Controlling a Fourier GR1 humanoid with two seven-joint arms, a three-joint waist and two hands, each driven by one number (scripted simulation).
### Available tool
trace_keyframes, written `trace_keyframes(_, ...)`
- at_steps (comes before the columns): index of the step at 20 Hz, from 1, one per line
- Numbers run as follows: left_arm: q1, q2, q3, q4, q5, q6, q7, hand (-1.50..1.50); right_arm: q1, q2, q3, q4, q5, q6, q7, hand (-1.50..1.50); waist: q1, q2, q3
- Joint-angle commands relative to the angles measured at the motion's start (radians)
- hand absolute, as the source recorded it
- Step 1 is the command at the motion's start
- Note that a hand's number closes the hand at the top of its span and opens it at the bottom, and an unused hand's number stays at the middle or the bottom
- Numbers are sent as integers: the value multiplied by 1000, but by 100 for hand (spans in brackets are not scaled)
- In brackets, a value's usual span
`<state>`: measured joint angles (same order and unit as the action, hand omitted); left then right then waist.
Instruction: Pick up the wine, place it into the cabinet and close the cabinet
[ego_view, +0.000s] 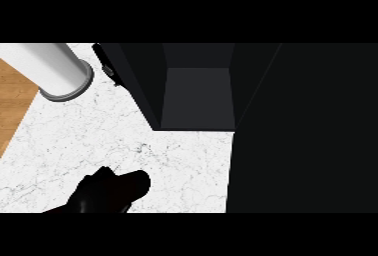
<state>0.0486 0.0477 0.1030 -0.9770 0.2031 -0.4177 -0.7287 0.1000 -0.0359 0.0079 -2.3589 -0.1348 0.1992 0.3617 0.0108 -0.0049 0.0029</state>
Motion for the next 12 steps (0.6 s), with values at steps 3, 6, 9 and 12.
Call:
trace_keyframes(3, 162, -45, -69, -420, 102, -5, 216, 150, -8, -7, -13, 13, -14, 3, 11, -150, 1, 1, -1)
trace_keyframes(6, 210, -47, -120, -535, 123, 38, 293, 150, 46, 34, 60, 42, 55, 1, -75, -150, -6, 3, -2)
trace_keyframes(9, 132, -47, -203, -611, 176, 158, 392, 150, -49, -12, -27, 57, -32, 2, 13, -150, -7, 4, -2)
trace_keyframes(12, 156, -48, -184, -739, 172, 217, 453, 150, 24, 24, 29, -17, 17, -9, -7, -150, -10, 3, -2)
